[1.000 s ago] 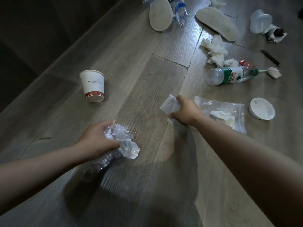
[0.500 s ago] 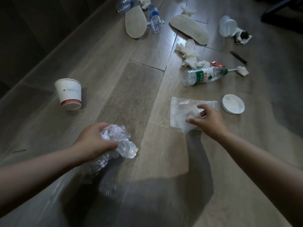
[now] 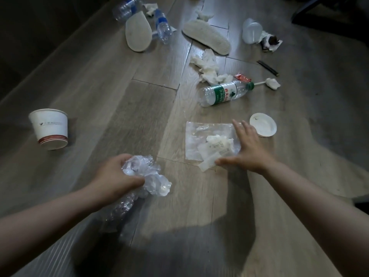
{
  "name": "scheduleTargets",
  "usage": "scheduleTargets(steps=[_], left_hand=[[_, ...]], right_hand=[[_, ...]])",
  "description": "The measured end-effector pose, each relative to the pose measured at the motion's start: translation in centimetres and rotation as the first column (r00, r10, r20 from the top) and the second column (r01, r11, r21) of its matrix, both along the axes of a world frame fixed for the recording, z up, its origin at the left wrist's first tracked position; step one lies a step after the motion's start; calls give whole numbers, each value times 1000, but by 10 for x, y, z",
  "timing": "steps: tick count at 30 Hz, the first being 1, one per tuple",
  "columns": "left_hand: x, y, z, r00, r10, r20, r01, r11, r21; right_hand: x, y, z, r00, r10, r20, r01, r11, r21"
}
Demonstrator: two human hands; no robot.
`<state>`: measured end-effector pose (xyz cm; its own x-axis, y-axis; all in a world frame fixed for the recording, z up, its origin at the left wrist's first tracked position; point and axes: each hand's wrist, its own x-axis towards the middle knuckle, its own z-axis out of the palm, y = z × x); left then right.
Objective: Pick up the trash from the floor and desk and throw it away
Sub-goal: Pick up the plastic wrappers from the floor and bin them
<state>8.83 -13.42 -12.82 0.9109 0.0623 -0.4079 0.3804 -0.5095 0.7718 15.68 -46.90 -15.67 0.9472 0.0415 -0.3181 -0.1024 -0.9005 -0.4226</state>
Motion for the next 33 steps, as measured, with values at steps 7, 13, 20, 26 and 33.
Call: scheduleTargets(steps=[7, 13, 20, 26, 33], left_hand=[[3, -4, -7, 999, 16, -36, -17, 999, -33], [4, 1, -13, 997, 62, -50, -63, 998, -12], [6, -1, -13, 996, 68, -61, -69, 997, -20], [3, -3, -12, 997, 45, -66, -46, 999, -11], [2, 3, -12, 996, 56, -73, -56, 998, -1]], right_hand=[[37, 35, -22, 975, 71, -211, -112, 976, -189], [31, 27, -41, 991, 106, -86, -127, 950, -285], [6, 29, -55, 970, 97, 223, -48, 975, -215], [-3, 36, -59, 940, 46, 339, -14, 995, -95], [-6, 51, -55, 947, -60, 316, 41, 997, 68]])
